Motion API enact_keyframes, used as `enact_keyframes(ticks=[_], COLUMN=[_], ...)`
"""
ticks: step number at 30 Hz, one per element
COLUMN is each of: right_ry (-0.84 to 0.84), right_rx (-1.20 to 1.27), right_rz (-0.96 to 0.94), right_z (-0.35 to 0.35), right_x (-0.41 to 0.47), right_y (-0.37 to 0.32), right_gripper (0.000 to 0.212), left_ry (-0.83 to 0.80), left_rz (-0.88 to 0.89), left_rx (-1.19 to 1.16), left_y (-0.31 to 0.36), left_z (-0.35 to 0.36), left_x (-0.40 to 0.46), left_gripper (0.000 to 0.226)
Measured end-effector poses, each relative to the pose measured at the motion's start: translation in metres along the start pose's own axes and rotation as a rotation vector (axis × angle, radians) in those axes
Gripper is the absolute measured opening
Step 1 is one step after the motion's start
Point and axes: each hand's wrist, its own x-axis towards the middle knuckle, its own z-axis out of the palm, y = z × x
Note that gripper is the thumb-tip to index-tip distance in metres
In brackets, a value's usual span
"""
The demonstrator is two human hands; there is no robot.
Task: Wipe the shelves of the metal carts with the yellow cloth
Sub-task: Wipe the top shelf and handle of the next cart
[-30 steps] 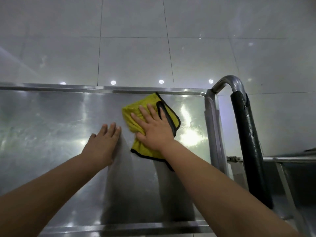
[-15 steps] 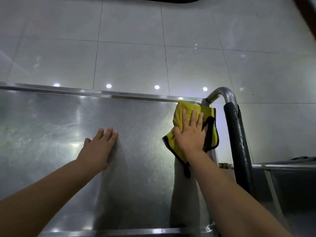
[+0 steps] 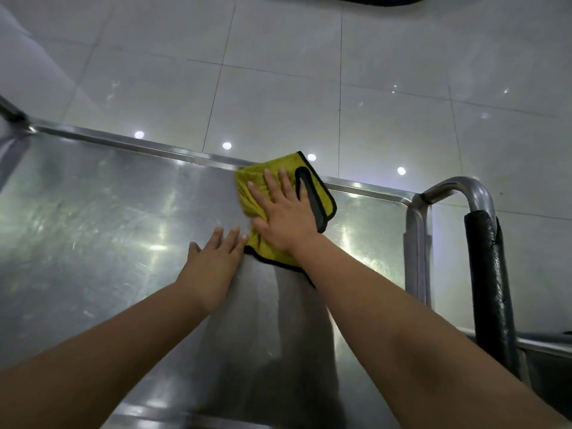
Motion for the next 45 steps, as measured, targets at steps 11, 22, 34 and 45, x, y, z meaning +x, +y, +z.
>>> enact_keyframes(ticks=[11,22,34,45], right_ry=[0.139,0.154,0.036,0.248], right_rx=[0.120,0.292,0.238,0.169], right_rz=[0.507,0.805,0.929,0.846], right_z=[0.009,0.027,0.070,0.116], right_x=[-0.078,-0.169,-0.311,-0.364], right_y=[0.108,0.102,-0.001,-0.090], right_gripper=[0.068,0.075,0.078,0.071], left_ry=[-0.065,-0.041,0.037,0.106], left_rz=[-0.024,0.024,0.135,0.174], left_rx=[-0.018,0.045,0.100,0.094], left_y=[0.003,0.004,-0.003,-0.006], left_z=[0.002,0.002,0.006,0.012], left_x=[0.007,0.009,0.007,0.002], left_gripper=[0.100,0.115,0.119,0.114])
